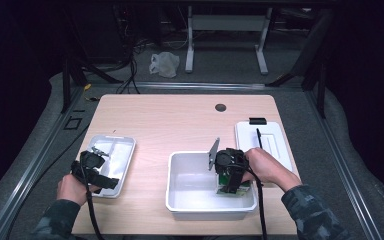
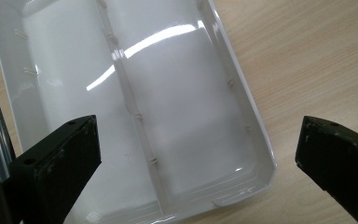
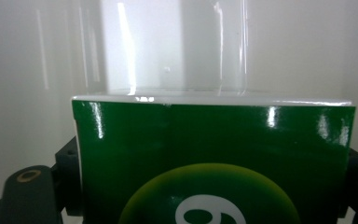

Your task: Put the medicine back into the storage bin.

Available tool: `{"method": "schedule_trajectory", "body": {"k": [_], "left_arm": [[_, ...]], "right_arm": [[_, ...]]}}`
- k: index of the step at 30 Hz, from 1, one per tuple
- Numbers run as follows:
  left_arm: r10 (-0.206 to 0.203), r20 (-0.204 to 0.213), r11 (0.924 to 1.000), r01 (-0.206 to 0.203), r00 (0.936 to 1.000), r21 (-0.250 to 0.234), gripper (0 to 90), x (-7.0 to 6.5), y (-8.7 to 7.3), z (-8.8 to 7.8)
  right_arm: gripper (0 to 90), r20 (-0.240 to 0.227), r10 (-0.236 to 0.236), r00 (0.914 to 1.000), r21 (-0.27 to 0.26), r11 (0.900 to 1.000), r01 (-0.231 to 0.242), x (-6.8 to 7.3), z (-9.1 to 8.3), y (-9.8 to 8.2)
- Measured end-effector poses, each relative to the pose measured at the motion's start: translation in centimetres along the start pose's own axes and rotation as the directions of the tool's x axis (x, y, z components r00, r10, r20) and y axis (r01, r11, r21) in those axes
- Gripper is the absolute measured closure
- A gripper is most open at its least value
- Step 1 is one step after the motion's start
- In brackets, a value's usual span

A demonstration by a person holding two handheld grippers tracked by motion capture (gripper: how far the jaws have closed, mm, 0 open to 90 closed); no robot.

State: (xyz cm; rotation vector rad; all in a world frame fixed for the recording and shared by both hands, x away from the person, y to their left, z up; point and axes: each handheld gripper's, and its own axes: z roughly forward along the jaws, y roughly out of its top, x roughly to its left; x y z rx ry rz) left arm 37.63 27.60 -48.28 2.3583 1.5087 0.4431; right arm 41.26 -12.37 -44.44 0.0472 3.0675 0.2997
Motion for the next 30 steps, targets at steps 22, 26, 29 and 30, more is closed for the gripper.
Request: {"method": "schedule_trajectory", "body": {"k": [22,26,29,30], "left_arm": [[0.005,-0.008,1.0000,-0.005,1.0000,-0.001,0.0,-0.2,0.0,0.0],[0.009,-0.006,1.0000,-0.009,0.9999,-0.001,0.0,-0.2,0.0,0.0],[0.012,-0.004,0.9999,-0.012,0.9999,0.001,0.0,-0.2,0.1,0.0],[0.015,-0.004,0.9999,-0.015,0.9999,0.001,0.0,-0.2,0.1,0.0]], "right_arm": [[15.2,-0.006,-0.043,0.9990,0.079,0.996,0.044,0.6,2.8,0.2],[14.9,-0.001,-0.048,0.9988,0.088,0.995,0.048,0.6,2.9,0.3],[14.8,-0.001,-0.048,0.9988,0.101,0.994,0.048,0.5,3.1,0.3],[14.8,-0.001,-0.042,0.9991,0.106,0.993,0.042,0.6,3.2,0.3]]}}
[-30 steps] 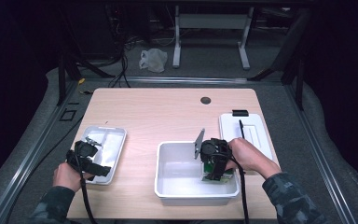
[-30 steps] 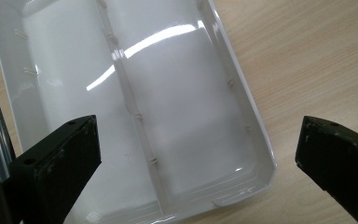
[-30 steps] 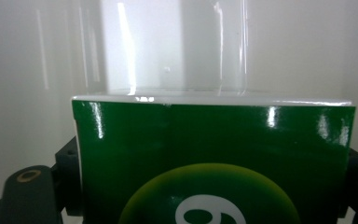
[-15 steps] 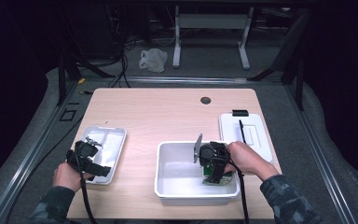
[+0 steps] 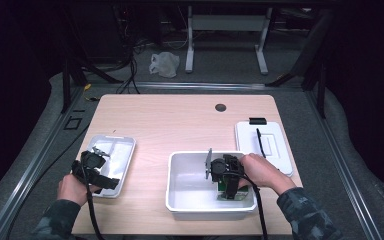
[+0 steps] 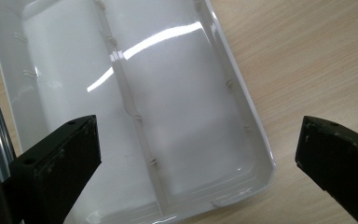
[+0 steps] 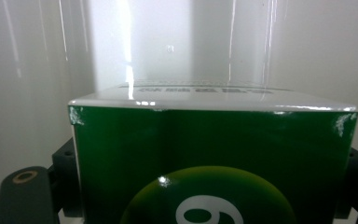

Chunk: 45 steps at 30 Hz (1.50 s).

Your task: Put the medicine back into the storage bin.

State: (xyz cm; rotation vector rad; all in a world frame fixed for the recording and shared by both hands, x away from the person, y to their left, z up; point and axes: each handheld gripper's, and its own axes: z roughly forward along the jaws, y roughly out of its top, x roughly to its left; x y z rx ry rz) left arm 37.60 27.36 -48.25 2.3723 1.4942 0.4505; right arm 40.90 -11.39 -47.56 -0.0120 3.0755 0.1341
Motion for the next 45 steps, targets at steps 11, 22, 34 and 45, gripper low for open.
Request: {"method": "schedule_trajectory", "body": {"k": [11,22,34,45], "left_arm": [[-0.004,0.003,1.0000,0.004,1.0000,-0.006,0.0,-0.1,0.1,-0.1],[0.001,-0.003,1.0000,-0.001,1.0000,-0.003,0.0,-0.2,0.1,-0.1],[0.003,-0.007,1.0000,-0.003,1.0000,-0.001,0.0,-0.3,0.1,-0.1],[-0.004,-0.010,1.0000,0.004,0.9999,0.000,0.0,-0.3,0.2,-0.4]], "right_arm": [[14.3,0.007,-0.013,0.9999,0.066,0.998,0.013,0.0,0.6,0.5],[13.8,-0.009,0.000,1.0000,0.109,0.994,0.001,0.0,1.2,0.9],[10.0,-0.009,0.043,0.9990,0.076,0.996,-0.042,-0.2,0.1,0.5],[4.6,-0.019,0.181,0.9833,-0.147,0.972,-0.182,0.3,-4.5,-1.9]]}}
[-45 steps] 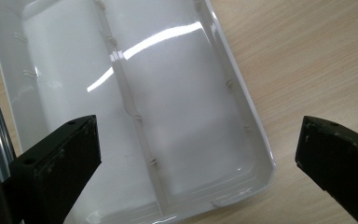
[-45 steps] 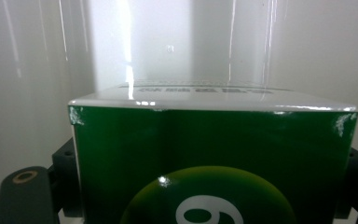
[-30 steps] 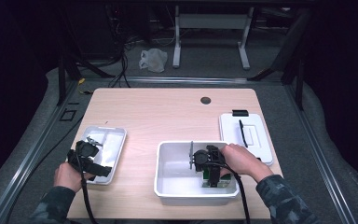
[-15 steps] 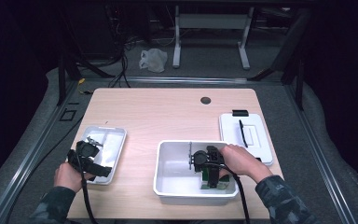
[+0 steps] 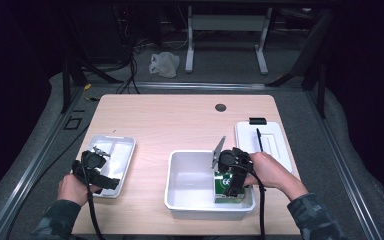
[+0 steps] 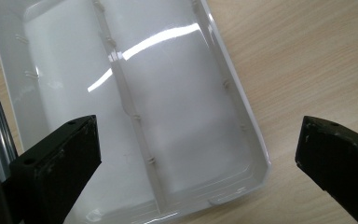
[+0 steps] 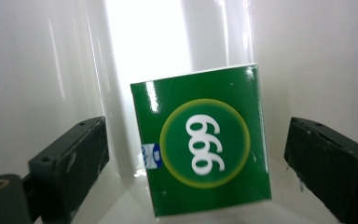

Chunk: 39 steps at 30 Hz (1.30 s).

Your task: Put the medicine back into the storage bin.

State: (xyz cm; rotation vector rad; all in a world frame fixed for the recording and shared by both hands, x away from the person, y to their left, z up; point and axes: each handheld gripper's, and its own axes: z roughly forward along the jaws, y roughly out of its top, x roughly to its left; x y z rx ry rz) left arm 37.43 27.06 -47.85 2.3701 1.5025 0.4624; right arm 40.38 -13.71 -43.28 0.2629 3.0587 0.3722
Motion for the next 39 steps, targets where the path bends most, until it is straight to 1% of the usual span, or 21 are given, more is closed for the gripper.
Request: {"method": "schedule_trajectory", "body": {"k": [3,5,8,10,11,12,13,15,16,18,19,20,21,24,26,27,30,32,34,35,39], "left_arm": [[-0.007,-0.004,0.9999,0.007,1.0000,0.008,0.0,0.1,0.1,-0.2],[-0.010,-0.001,0.9999,0.010,0.9999,0.011,0.0,0.2,0.2,-0.4],[-0.014,-0.007,0.9998,0.014,0.9999,0.016,0.0,0.2,0.4,-0.5],[-0.013,-0.011,0.9998,0.013,0.9999,0.018,0.0,0.2,0.5,-0.6],[-0.009,-0.018,0.9997,0.009,0.9998,0.022,0.0,0.3,0.5,-0.7],[-0.014,-0.018,0.9996,0.014,0.9997,0.022,0.0,0.3,0.6,-0.7],[-0.015,-0.017,0.9996,0.015,0.9997,0.024,0.0,0.4,0.6,-0.8],[-0.019,-0.018,0.9995,0.020,0.9997,0.023,0.1,0.5,0.6,-0.8],[-0.020,-0.018,0.9995,0.020,0.9996,0.024,0.0,0.6,0.6,-0.9],[-0.017,-0.020,0.9995,0.018,0.9997,0.025,0.1,0.7,0.7,-0.8],[-0.017,-0.018,0.9994,0.017,0.9997,0.029,0.1,0.7,0.7,-0.8],[-0.017,-0.019,0.9993,0.018,0.9997,0.032,0.1,0.7,0.7,-0.8],[-0.011,-0.022,0.9993,0.012,0.9997,0.036,0.1,0.7,0.8,-0.8],[-0.007,-0.031,0.9992,0.008,0.9995,0.040,0.1,0.8,1.1,-0.7],[-0.010,-0.032,0.9991,0.011,0.9994,0.041,0.1,1.0,1.3,-0.7],[-0.009,-0.034,0.9990,0.010,0.9994,0.044,0.1,1.0,1.4,-0.6],[-0.017,-0.033,0.9986,0.018,0.9993,0.050,0.1,1.3,1.7,-0.6],[-0.023,-0.034,0.9984,0.025,0.9991,0.051,0.2,1.5,1.9,-0.5],[-0.033,-0.038,0.9976,0.036,0.9987,0.060,0.7,1.8,2.1,-0.3],[-0.038,-0.035,0.9970,0.040,0.9987,0.066,1.6,1.9,2.1,-0.2],[-0.065,-0.033,0.9944,0.068,0.9973,0.082,3.5,2.3,2.2,0.2]], "right_arm": [[5.9,0.012,0.063,0.9980,-0.081,0.995,-0.061,0.1,-1.6,-0.9],[4.0,0.045,0.129,0.9906,-0.145,0.982,-0.122,0.3,-2.9,-1.9],[3.6,0.049,0.203,0.9779,-0.225,0.956,-0.188,0.6,-3.8,-3.2],[0.6,0.070,0.254,0.9646,-0.238,0.943,-0.231,0.9,-4.1,-4.1],[0.9,0.079,0.278,0.9573,-0.255,0.934,-0.250,1.0,-4.2,-4.6],[0.5,0.089,0.319,0.9435,-0.274,0.919,-0.285,1.1,-4.3,-5.2],[0.5,0.095,0.333,0.9381,-0.284,0.912,-0.296,1.2,-4.3,-5.6],[0.5,0.115,0.399,0.9098,-0.315,0.883,-0.347,1.4,-4.6,-7.0],[0.6,0.116,0.421,0.8995,-0.337,0.869,-0.363,1.5,-4.8,-7.6],[0.3,0.116,0.487,0.8659,-0.384,0.826,-0.413,1.7,-5.1,-8.9],[0.0,0.122,0.522,0.8442,-0.400,0.804,-0.440,1.8,-5.2,-9.6],[0.0,0.128,0.572,0.8099,-0.416,0.772,-0.480,1.9,-5.3,-10.3],[0.0,0.124,0.597,0.7923,-0.430,0.752,-0.499,2.1,-5.3,-10.9],[0.0,0.141,0.682,0.7180,-0.464,0.686,-0.560,2.5,-5.4,-13.2],[0.0,0.126,0.721,0.6818,-0.480,0.646,-0.594,2.7,-5.4,-14.5],[0.0,0.125,0.732,0.6692,-0.483,0.634,-0.604,2.7,-5.2,-15.0],[0.0,0.119,0.759,0.6400,-0.455,0.615,-0.644,2.6,-4.1,-16.2],[0.0,0.119,0.770,0.6267,-0.422,0.610,-0.670,2.4,-3.2,-16.7],[0.0,0.121,0.775,0.6202,-0.396,0.611,-0.686,2.0,-2.6,-17.1],[0.0,0.123,0.784,0.6081,-0.384,0.602,-0.700,1.7,-2.2,-17.3],[0.0,0.126,0.791,0.5990,-0.373,0.597,-0.710,1.4,-2.0,-17.5]]}}
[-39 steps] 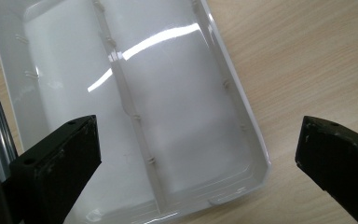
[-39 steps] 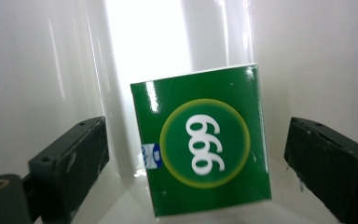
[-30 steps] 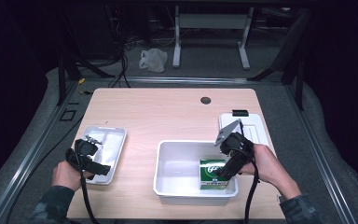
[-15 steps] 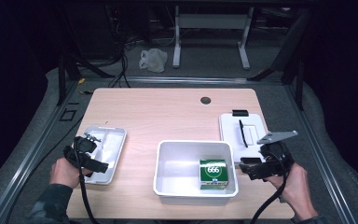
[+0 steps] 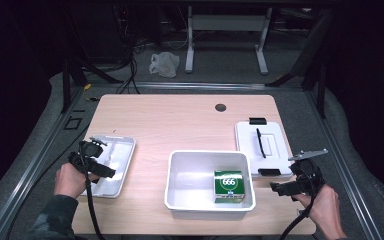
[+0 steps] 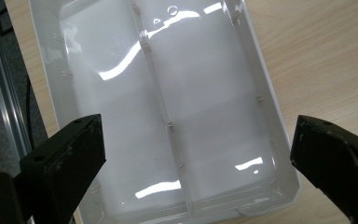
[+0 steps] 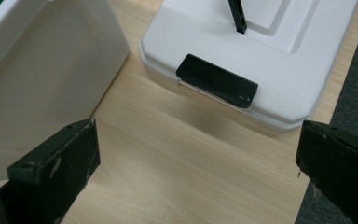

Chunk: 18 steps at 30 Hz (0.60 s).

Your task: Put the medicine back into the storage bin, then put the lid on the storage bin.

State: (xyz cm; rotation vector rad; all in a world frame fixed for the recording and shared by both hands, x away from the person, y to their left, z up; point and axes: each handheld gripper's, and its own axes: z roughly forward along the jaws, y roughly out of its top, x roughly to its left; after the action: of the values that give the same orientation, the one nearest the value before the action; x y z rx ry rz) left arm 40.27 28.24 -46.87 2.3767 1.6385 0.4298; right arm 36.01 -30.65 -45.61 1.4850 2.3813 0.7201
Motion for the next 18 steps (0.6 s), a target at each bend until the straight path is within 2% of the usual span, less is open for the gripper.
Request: {"method": "schedule_trajectory", "body": {"k": [5,9,15,18], "left_arm": [[-0.049,0.009,0.9986,0.049,0.9988,0.019,8.1,1.1,0.1,0.8],[-0.070,0.023,0.9968,0.069,0.9973,0.040,10.2,1.7,0.5,1.6],[-0.119,0.048,0.9900,0.114,0.9918,0.083,15.7,2.7,1.4,3.5],[-0.121,0.052,0.9880,0.116,0.9913,0.102,27.6,3.0,1.6,4.3]], "right_arm": [[0.0,0.006,-0.002,1.0000,0.015,1.000,0.002,-0.1,0.2,0.1],[0.0,0.010,-0.008,0.9999,0.028,1.000,0.008,0.0,0.4,0.2],[0.0,0.013,-0.018,0.9998,0.054,0.998,0.017,0.0,0.7,0.2],[0.0,0.017,-0.018,0.9997,0.066,0.998,0.017,0.0,0.8,0.2]]}}
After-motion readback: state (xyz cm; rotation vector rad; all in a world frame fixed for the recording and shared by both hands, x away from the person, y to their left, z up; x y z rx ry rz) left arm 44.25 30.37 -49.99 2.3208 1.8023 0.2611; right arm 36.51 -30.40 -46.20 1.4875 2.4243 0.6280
